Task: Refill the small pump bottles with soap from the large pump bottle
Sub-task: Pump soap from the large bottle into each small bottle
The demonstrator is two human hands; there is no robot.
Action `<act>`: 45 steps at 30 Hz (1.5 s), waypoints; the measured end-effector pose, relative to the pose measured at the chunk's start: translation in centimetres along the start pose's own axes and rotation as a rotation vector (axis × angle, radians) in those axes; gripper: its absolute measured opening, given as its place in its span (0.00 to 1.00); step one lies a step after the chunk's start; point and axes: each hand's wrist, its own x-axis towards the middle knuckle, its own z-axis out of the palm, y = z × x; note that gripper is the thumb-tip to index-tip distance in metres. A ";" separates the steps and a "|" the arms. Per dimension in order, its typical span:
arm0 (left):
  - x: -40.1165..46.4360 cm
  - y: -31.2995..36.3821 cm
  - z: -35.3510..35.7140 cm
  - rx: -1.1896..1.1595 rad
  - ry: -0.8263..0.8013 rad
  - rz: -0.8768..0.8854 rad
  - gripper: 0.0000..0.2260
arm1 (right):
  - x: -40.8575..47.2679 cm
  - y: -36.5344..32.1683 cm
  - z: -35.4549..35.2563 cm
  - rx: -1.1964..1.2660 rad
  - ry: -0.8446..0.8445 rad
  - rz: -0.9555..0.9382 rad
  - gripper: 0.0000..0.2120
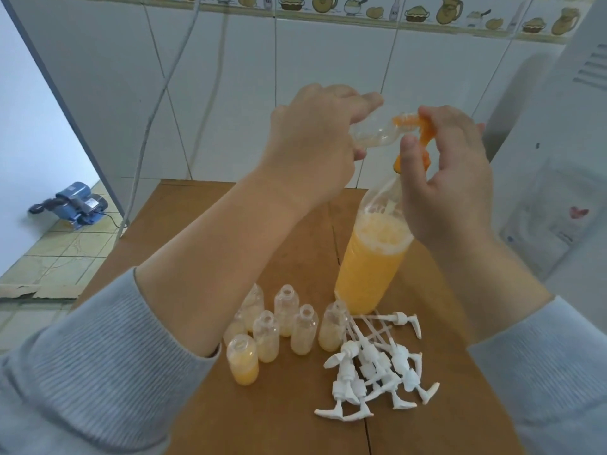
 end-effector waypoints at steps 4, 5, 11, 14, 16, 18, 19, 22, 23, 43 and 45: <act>-0.2 -0.4 0.6 -0.025 0.005 0.001 0.26 | -0.8 0.4 1.0 -0.028 0.048 -0.002 0.18; -0.3 -0.5 0.8 -0.021 -0.001 0.002 0.26 | -1.0 0.5 1.2 -0.030 0.046 0.003 0.18; -0.3 -0.8 0.4 -0.017 -0.032 -0.007 0.25 | -0.4 0.3 0.4 -0.021 -0.033 -0.047 0.21; -0.2 -0.1 0.1 -0.007 0.009 0.042 0.25 | -0.1 0.2 0.4 0.034 0.070 -0.027 0.19; -0.3 0.1 0.4 0.024 0.016 0.059 0.26 | -0.7 0.1 0.9 0.054 0.149 0.002 0.18; -0.4 0.0 0.8 0.028 0.023 0.052 0.26 | -1.0 0.4 1.5 0.041 0.183 -0.008 0.16; -0.5 -0.2 1.0 0.021 0.018 0.045 0.26 | -1.1 0.5 1.8 0.030 0.184 -0.018 0.16; -0.9 -0.7 1.5 0.001 -0.006 0.011 0.26 | -1.3 0.7 2.3 -0.002 0.166 -0.029 0.16; -1.0 -0.8 1.5 0.000 -0.012 0.009 0.26 | -1.4 0.7 2.2 -0.006 0.153 -0.033 0.16; -1.3 -0.4 1.1 0.009 0.001 0.001 0.25 | -0.5 0.3 0.6 -0.041 0.026 -0.084 0.20; -1.1 -0.2 0.8 0.003 0.020 0.008 0.24 | -0.1 -0.1 0.1 -0.035 0.028 -0.094 0.22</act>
